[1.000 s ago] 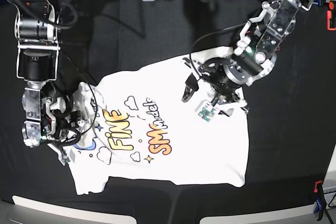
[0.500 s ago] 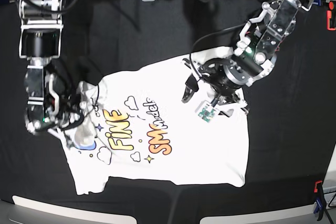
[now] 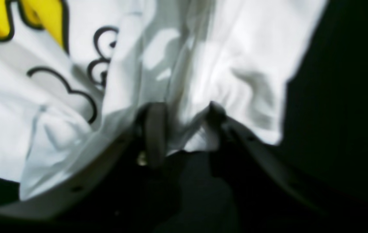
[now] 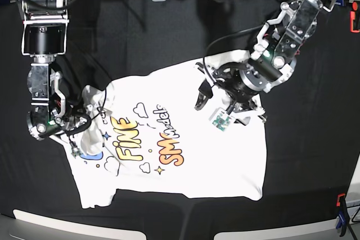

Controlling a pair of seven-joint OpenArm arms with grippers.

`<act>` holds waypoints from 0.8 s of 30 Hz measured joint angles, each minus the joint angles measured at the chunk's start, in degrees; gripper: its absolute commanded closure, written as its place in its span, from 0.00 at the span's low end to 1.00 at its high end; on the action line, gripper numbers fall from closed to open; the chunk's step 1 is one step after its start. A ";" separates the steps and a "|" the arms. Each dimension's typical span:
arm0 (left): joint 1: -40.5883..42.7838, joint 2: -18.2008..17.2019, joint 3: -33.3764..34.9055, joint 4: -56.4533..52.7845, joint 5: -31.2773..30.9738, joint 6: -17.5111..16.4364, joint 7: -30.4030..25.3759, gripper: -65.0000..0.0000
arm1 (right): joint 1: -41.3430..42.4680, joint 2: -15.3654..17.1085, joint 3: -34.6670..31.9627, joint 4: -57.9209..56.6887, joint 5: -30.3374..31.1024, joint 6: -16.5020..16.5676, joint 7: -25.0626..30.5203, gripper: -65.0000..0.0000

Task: Layout the t-shirt on the table in an organized manner, then fold the t-shirt properly
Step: 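Move the left gripper to the shirt collar and the right gripper to the sleeve, then grasp the collar edge with the left gripper and pull it away from the hem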

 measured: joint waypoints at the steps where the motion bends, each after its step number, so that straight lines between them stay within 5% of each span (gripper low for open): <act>1: 0.00 0.00 0.00 0.00 -0.04 0.00 0.00 0.53 | -0.68 0.07 0.02 1.77 0.09 -0.07 0.00 0.93; 2: 0.00 0.02 0.00 0.00 -0.22 0.02 0.48 0.53 | -1.66 0.20 0.00 3.58 0.02 -0.02 0.04 1.00; 7: 0.61 0.00 0.00 0.00 -2.84 0.02 5.20 0.53 | -9.49 0.98 -0.15 12.13 0.22 0.11 -0.02 1.00; 12: 4.48 0.00 0.00 0.00 -3.02 0.00 3.87 0.53 | -16.81 6.32 -0.09 20.13 0.33 2.62 0.04 1.00; 17: 7.63 0.02 0.00 0.00 -2.05 0.00 2.25 0.53 | -24.20 10.56 -0.09 30.14 11.98 9.94 -0.31 1.00; 24: 8.20 0.00 -0.02 0.00 -0.39 0.00 2.34 0.53 | -24.96 10.21 -0.20 37.40 18.05 10.21 -0.22 1.00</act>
